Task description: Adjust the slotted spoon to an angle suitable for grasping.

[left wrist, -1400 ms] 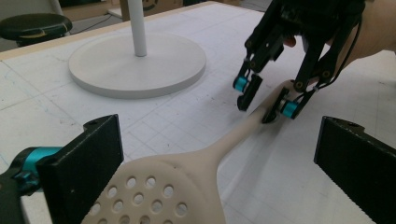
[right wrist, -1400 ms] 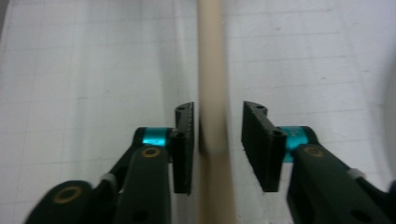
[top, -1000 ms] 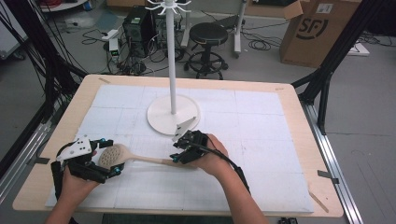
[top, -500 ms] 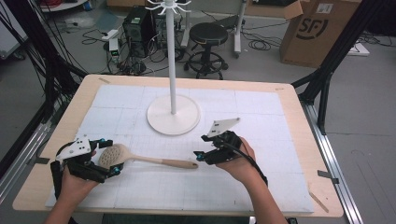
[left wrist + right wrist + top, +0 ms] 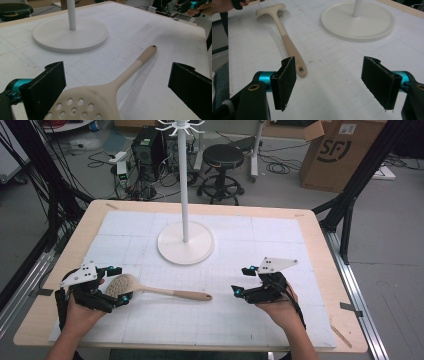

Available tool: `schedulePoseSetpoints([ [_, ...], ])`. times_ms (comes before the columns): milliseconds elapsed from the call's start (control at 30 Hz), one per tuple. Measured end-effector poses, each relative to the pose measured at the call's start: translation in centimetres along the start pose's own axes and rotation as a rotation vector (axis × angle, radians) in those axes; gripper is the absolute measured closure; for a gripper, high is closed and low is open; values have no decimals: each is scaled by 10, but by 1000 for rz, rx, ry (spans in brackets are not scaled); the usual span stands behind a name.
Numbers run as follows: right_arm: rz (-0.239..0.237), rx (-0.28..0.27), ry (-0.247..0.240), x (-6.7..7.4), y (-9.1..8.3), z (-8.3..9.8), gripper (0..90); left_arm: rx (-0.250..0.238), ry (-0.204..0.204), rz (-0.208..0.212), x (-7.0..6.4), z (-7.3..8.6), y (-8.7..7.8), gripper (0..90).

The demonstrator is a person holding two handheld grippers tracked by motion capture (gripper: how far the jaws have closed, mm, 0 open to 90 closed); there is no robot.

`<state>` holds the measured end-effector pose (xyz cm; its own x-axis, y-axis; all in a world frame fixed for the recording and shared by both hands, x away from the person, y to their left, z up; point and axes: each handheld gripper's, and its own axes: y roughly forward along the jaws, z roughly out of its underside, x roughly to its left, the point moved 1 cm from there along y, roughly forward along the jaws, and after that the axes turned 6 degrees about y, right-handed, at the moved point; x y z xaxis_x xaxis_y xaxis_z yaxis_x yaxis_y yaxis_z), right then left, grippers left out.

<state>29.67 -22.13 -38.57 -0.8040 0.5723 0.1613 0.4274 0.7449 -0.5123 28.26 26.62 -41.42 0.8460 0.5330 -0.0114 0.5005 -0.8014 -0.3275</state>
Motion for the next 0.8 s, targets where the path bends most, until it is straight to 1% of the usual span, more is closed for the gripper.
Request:
schedulePoseSetpoints([
  [67,3,-5,5,-1,-2,2,249,-1,3,11,-2,-3,2,18],
  [100,2,-14,9,-2,-3,4,248,6,-3,18,-3,-4,4,18],
  [200,-12,-43,26,-6,-7,14,248,11,-11,34,-7,-8,8,18],
  [267,-17,-35,32,-7,-6,15,247,17,-16,37,-7,-12,12,18],
  [300,-11,-27,32,-10,-7,15,240,11,-15,38,-7,-15,14,18],
  [433,-9,-49,37,-12,-9,15,235,-25,-23,53,-6,-24,24,18],
  [467,-3,-60,40,-13,-12,14,233,-28,-9,57,-7,-24,28,18],
  [500,-3,-60,40,-13,-12,14,233,-28,-9,57,-7,-24,28,18],
  [667,8,-80,35,-14,-18,12,232,36,50,76,-12,-23,31,18],
  [700,10,-79,46,-16,-18,12,225,56,72,77,-13,-22,29,18],
  [767,12,-78,46,-18,-17,13,225,58,75,79,-14,-22,29,18],
  [800,15,-73,54,-19,-17,15,223,59,78,80,-14,-22,28,18],
])
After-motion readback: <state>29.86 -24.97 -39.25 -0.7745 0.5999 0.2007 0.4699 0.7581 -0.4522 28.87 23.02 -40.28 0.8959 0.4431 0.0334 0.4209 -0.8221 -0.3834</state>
